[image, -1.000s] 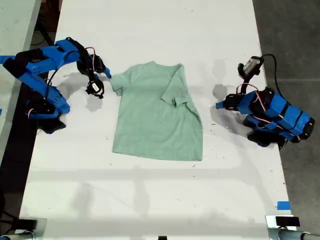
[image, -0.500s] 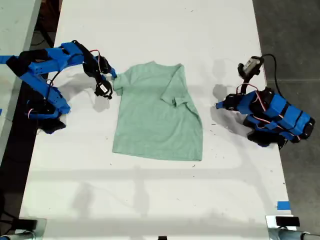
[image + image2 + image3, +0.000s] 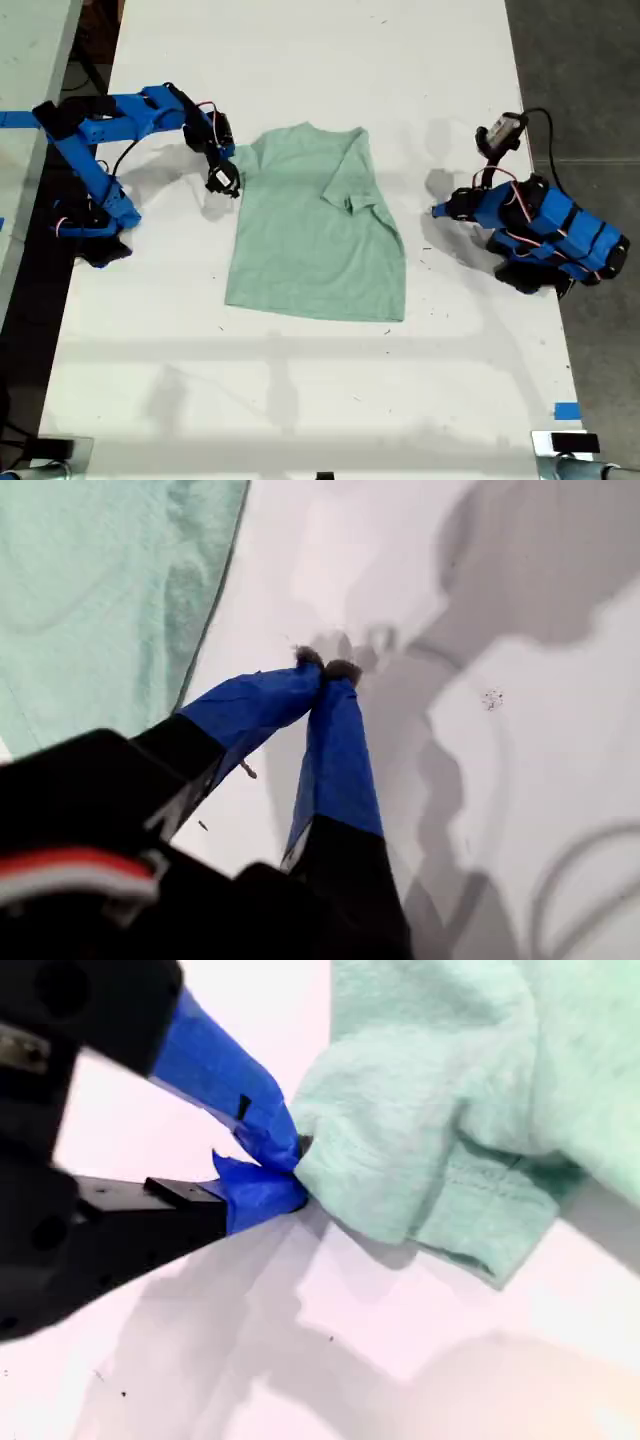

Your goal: Fold t shirt

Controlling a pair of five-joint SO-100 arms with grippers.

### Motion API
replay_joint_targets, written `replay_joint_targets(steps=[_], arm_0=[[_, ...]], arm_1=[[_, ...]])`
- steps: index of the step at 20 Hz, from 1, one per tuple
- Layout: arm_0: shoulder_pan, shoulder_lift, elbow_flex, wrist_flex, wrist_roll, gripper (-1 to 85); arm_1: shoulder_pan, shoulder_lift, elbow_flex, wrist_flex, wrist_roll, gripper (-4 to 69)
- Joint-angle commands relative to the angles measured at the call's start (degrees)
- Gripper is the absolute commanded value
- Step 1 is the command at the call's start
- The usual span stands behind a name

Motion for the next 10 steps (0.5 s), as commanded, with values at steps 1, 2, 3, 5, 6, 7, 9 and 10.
replay_joint_targets(steps=[1,2,3,5,6,7,9,10], arm_0=[[1.2,3.4,-4.8,5.2,1.1,-0.3],[1.5,5.9,-7.1,8.0,1.2,-0.3],[2.2,8.6,-9.7,10.7,1.3,-0.3],[4.7,12.7,-15.6,15.4,1.1,-0.3],[6.5,14.3,-18.3,16.3,1.1,-0.3],[8.5,15.1,-20.9,16.8,0.9,-0.3],[12.9,14.4,-25.7,16.6,0.4,-0.3],[15.1,12.8,-28.0,16.2,0.2,-0.3]], arm_1=[[0.4,0.6,2.6,0.2,-0.1,0.8],[0.4,0.6,2.6,0.2,-0.1,0.8],[0.4,0.6,2.6,0.2,-0.1,0.8],[0.4,0.6,2.6,0.2,-0.1,0.8],[0.4,0.6,2.6,0.2,-0.1,0.8],[0.4,0.6,2.6,0.2,-0.1,0.8],[0.4,0.6,2.6,0.2,-0.1,0.8],[0.4,0.6,2.6,0.2,-0.1,0.8]])
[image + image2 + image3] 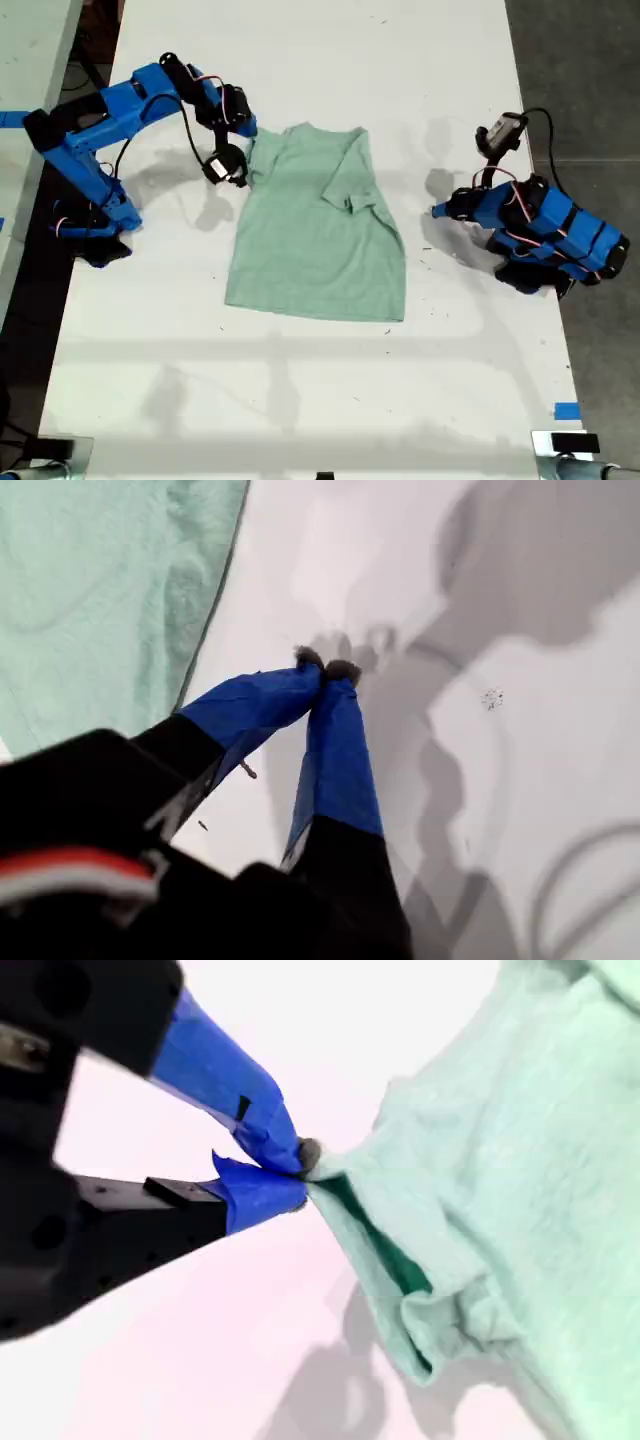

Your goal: Fold t shirt

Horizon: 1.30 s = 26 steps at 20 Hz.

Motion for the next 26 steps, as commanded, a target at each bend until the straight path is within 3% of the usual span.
replay_joint_targets(steps=[1,8,14,16,18,21,26], arm_0=[[6.5,-1.4,-9.1,-0.7,-0.8,-0.3],[17.7,-28.7,-41.1,-0.3,-1.3,-0.3],[14.2,-25.4,-39.4,7.2,-1.9,0.4],[10.8,-21.2,-37.1,11.2,-2.6,8.4],[7.6,-12.3,-31.6,11.3,-2.1,9.7],[3.5,12.8,-12.0,1.8,1.4,-0.2],[-2.8,64.3,51.2,-23.7,6.9,-0.3]], arm_1=[[0.4,0.6,2.6,0.2,-0.1,0.8],[0.3,0.6,2.6,0.2,-0.1,0.8],[0.3,0.6,2.6,0.2,-0.3,0.8],[0.3,0.6,2.6,0.2,-0.3,0.8],[0.2,0.6,2.6,0.2,-0.3,0.8],[0.2,0.6,2.6,0.2,-0.3,0.8],[0.2,0.6,2.6,0.2,-0.1,0.8]])
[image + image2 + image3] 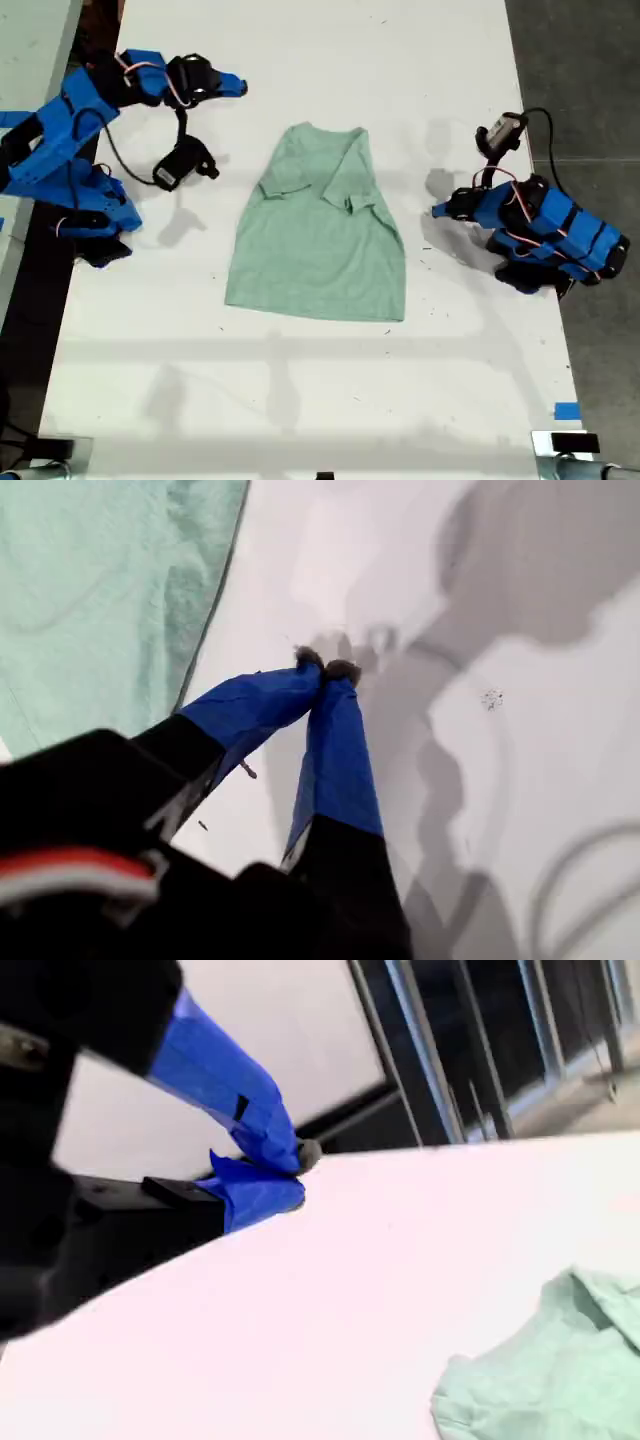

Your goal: Fold t shirt

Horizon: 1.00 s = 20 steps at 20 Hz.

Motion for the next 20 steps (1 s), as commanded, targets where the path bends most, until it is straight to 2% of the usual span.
replay_joint_targets(steps=[1,2,3,4,6,13,20], arm_0=[[-4.3,31.1,39.6,-12.5,6.9,-0.3],[-5.4,43.2,51.4,-14.6,9.9,-0.3],[-6.2,60.3,62.2,-11.2,11.2,-0.3],[-8.8,61.5,66.4,-10.0,9.9,-0.3],[-8.6,61.5,66.6,-11.2,11.1,-0.3],[-11.3,61.5,67.1,-8.3,6.1,-0.3],[-12.2,61.5,67.1,-7.4,4.7,-0.3]], arm_1=[[0.2,0.6,2.6,0.2,0.0,0.8],[0.2,0.6,2.6,0.2,0.1,0.8],[0.2,0.6,2.6,0.2,0.1,0.8],[0.3,0.6,2.5,0.2,0.2,0.8],[0.2,0.6,2.6,0.2,0.3,0.8],[-0.2,0.6,2.6,0.3,0.5,0.8],[-1.3,0.6,1.8,0.1,-1.4,-0.2]])
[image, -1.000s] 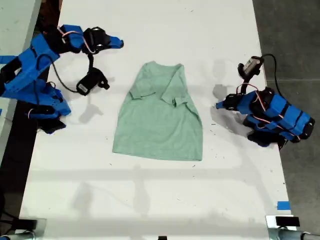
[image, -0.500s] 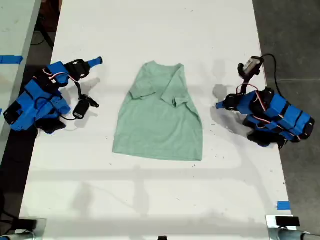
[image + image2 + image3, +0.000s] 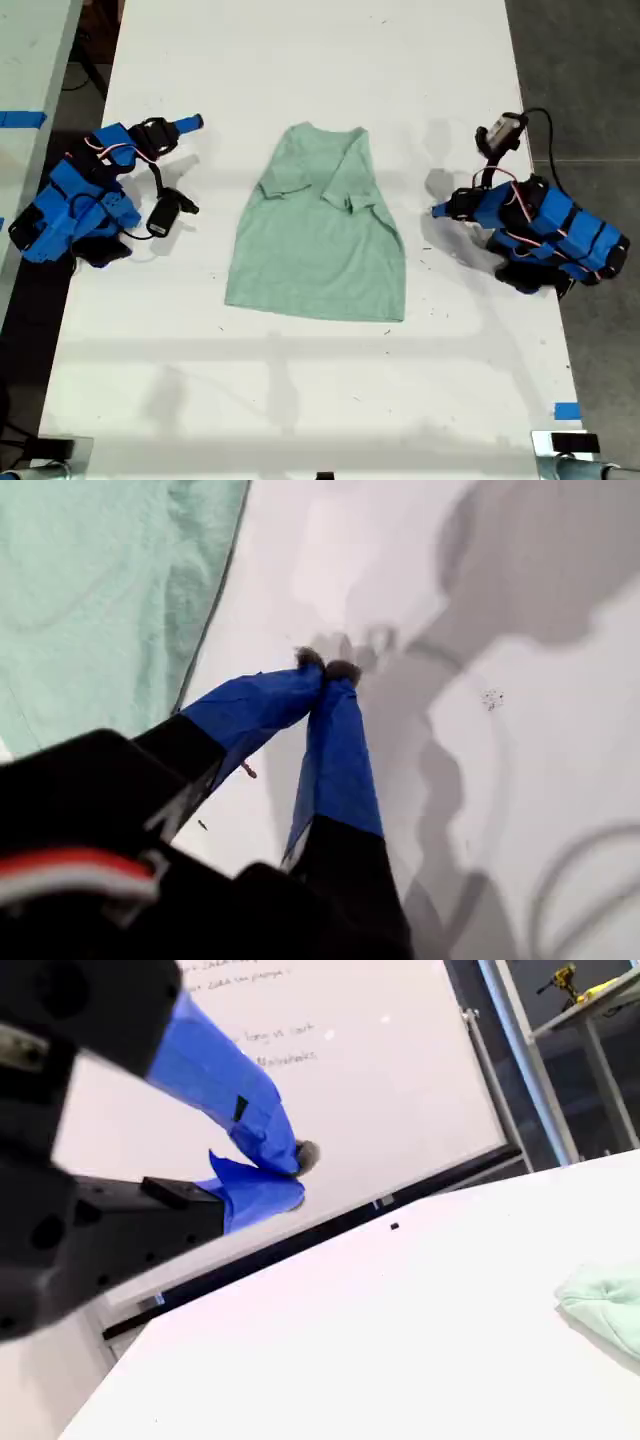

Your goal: Fold t shirt

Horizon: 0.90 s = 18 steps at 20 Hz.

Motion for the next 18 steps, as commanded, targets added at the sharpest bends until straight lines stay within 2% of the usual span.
replay_joint_targets(steps=[1,11,16,18], arm_0=[[-1.0,0.5,2.5,0.3,-1.9,-0.3],[-3.3,0.5,2.5,1.8,-5.0,-0.3],[-12.2,0.5,2.5,8.7,-15.0,3.0],[-12.0,0.5,2.5,8.6,-14.8,3.1]], arm_1=[[-1.1,0.5,1.8,0.0,-1.4,-0.2],[0.6,0.5,2.5,0.1,-0.2,0.8],[0.7,0.5,2.5,0.4,0.3,0.8],[0.7,0.5,2.5,0.4,0.3,0.8]])
